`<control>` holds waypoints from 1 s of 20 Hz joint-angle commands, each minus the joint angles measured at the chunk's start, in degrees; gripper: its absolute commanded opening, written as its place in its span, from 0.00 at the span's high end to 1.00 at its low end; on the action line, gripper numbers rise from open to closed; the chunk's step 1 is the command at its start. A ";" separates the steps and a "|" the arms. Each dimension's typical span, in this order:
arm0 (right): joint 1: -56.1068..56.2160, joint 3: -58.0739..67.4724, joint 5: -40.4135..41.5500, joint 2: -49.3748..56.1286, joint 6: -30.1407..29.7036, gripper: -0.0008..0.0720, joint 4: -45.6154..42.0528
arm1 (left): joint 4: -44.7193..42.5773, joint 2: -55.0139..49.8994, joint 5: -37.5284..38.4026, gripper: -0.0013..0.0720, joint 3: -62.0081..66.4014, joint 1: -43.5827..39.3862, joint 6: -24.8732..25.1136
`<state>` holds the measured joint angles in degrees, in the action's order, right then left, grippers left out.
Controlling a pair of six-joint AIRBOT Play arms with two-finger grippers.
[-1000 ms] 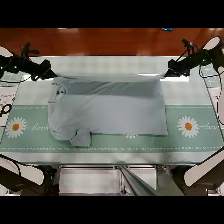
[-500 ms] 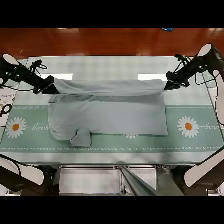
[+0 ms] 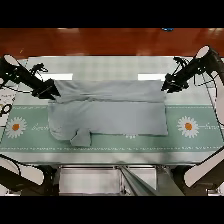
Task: Fold the shirts.
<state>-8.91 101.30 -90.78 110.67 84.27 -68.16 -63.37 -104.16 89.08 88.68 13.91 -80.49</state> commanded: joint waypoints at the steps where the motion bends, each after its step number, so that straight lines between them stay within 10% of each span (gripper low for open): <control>1: -0.96 0.00 -1.88 -1.20 1.22 0.42 0.50 | -1.40 1.11 3.50 0.29 -0.83 0.00 -0.90; 12: -15.54 -55.67 25.51 -42.05 -13.68 0.42 21.84 | 9.18 43.63 -16.63 0.29 -55.34 21.55 4.24; 20: -17.03 -67.04 24.46 -50.77 -18.82 0.42 27.30 | 9.40 49.48 -17.73 0.29 -70.14 25.35 1.84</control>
<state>-25.52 37.01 -66.43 61.87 67.31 -43.03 -54.78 -56.16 73.34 23.05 38.35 -77.71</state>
